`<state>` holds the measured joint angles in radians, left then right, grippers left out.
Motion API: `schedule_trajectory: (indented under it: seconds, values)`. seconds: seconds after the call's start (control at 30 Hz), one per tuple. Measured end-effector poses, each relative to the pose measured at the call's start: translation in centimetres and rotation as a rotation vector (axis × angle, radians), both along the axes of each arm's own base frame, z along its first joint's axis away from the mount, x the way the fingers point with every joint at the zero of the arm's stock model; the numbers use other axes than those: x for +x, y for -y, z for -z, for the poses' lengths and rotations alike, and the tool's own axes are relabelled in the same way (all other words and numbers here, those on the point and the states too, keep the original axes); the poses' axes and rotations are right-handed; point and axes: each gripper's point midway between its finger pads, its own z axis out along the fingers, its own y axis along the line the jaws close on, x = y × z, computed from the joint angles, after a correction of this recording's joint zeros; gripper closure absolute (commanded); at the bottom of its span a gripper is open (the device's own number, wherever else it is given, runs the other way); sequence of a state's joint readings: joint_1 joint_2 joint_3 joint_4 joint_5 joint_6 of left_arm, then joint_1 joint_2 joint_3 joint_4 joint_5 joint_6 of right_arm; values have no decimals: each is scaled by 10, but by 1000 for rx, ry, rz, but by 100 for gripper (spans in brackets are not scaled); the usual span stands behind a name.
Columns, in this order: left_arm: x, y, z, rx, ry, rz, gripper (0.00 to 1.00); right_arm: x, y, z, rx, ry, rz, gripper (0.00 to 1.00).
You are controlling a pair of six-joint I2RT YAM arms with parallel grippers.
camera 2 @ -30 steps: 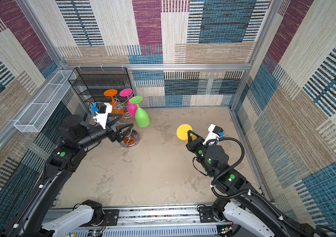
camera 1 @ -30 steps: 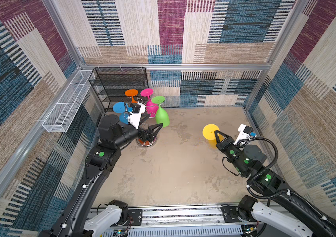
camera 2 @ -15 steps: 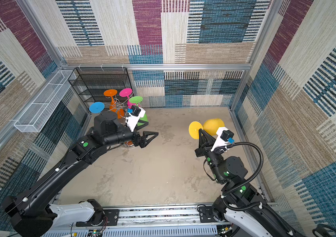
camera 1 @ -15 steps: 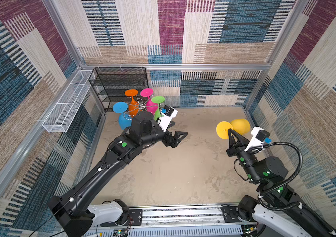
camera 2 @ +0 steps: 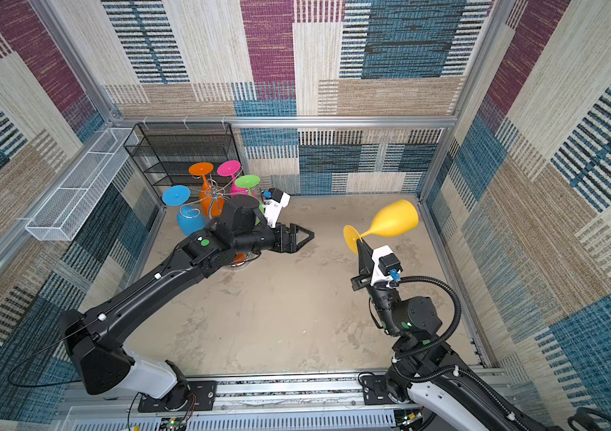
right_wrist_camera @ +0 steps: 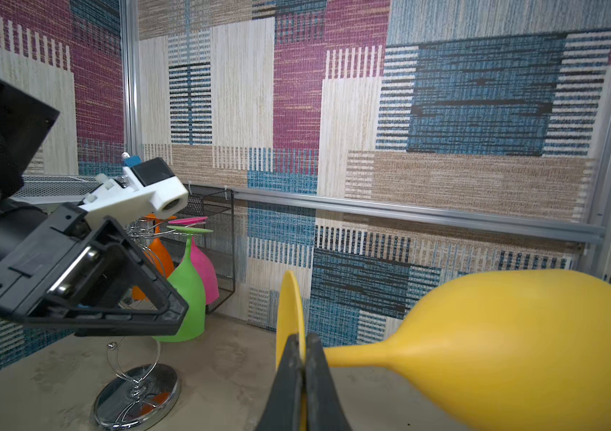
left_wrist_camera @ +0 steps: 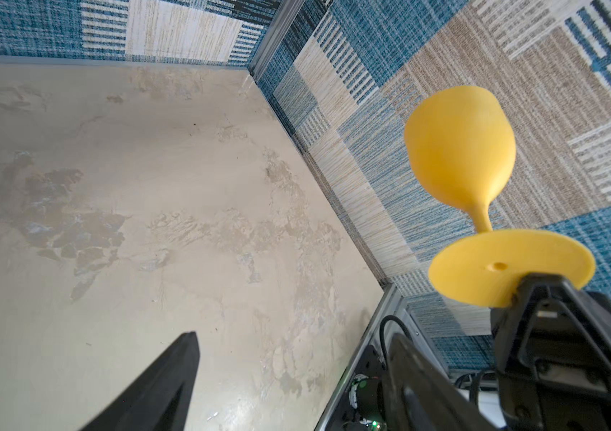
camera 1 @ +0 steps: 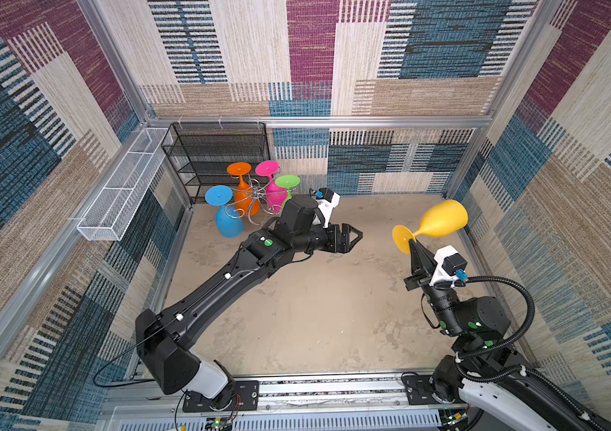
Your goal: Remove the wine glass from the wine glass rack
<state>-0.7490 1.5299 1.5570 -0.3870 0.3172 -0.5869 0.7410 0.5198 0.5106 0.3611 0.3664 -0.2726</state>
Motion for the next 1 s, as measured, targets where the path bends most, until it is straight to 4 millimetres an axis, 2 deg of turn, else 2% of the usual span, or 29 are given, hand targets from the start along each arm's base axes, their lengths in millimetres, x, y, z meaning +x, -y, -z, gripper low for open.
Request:
schedule_trajectory:
  seconds: [0.13, 0.43, 0.63, 1.0]
  values:
    - [8, 8, -12, -54, -52, -29, 21, 4, -5, 4, -54, 6, 13, 100]
    - [18, 21, -12, -135, -213, -73, 28, 7, -10, 4, -152, 39, 44, 100]
    - [23, 31, -11, -205, -331, -77, 32, 16, -33, 22, -293, 18, 47, 100]
    - [32, 34, -20, -327, -454, -96, 39, 29, -53, 45, -539, 18, 121, 100]
